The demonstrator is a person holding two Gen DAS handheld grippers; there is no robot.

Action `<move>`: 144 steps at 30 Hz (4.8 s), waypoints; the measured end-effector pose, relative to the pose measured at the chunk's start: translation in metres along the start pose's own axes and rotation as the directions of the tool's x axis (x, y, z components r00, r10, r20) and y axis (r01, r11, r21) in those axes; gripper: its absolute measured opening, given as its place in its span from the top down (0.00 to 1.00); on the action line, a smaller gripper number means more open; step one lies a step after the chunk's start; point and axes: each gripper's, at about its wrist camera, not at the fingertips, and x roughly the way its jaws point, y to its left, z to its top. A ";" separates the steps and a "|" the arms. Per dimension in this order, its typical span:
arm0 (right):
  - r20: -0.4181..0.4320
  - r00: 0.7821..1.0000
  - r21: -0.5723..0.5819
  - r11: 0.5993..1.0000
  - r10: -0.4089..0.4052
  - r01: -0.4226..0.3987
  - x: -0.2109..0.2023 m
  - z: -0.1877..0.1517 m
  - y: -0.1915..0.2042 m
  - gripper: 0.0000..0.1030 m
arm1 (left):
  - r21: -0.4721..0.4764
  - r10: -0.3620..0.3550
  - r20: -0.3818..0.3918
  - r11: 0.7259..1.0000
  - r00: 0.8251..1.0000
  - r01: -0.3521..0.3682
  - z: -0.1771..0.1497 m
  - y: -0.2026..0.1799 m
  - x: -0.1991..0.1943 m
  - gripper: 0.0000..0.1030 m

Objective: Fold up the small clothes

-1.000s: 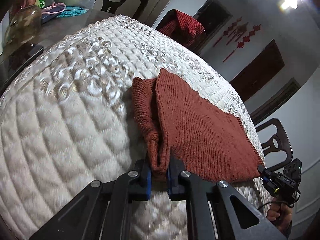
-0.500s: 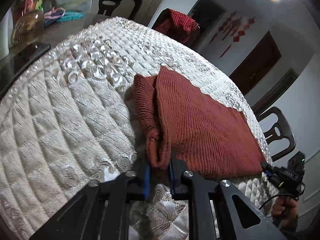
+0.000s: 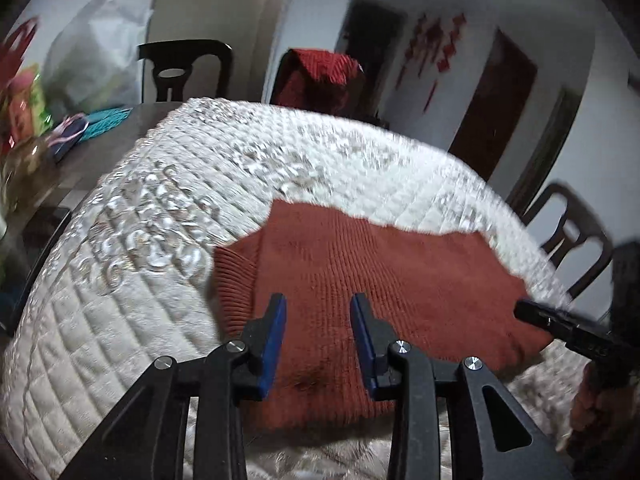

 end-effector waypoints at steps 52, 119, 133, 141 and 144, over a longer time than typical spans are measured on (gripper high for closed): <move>-0.145 0.989 -0.158 0.987 -0.011 -0.013 0.022 -0.023 0.044 0.83 | -0.079 0.091 -0.004 0.993 0.996 -0.091 -0.002 0.037 0.005 0.57; 0.110 0.985 0.267 0.951 0.132 -0.157 -0.070 -0.016 -0.086 0.69 | 0.097 -0.494 -0.117 0.858 0.862 0.504 0.040 -0.130 0.020 0.64; -0.008 0.959 0.406 0.877 0.284 -0.257 -0.023 -0.005 -0.074 0.55 | 0.089 -0.316 -0.088 0.942 0.945 0.324 0.017 -0.079 0.041 0.64; -0.049 0.956 0.427 0.871 0.290 -0.243 -0.005 0.006 -0.075 0.55 | 0.118 -0.314 -0.088 0.939 0.945 0.323 0.015 -0.077 0.043 0.64; -0.058 0.957 0.414 0.879 0.285 -0.236 0.001 0.011 -0.075 0.63 | 0.118 -0.312 -0.088 0.940 0.946 0.320 0.015 -0.076 0.044 0.64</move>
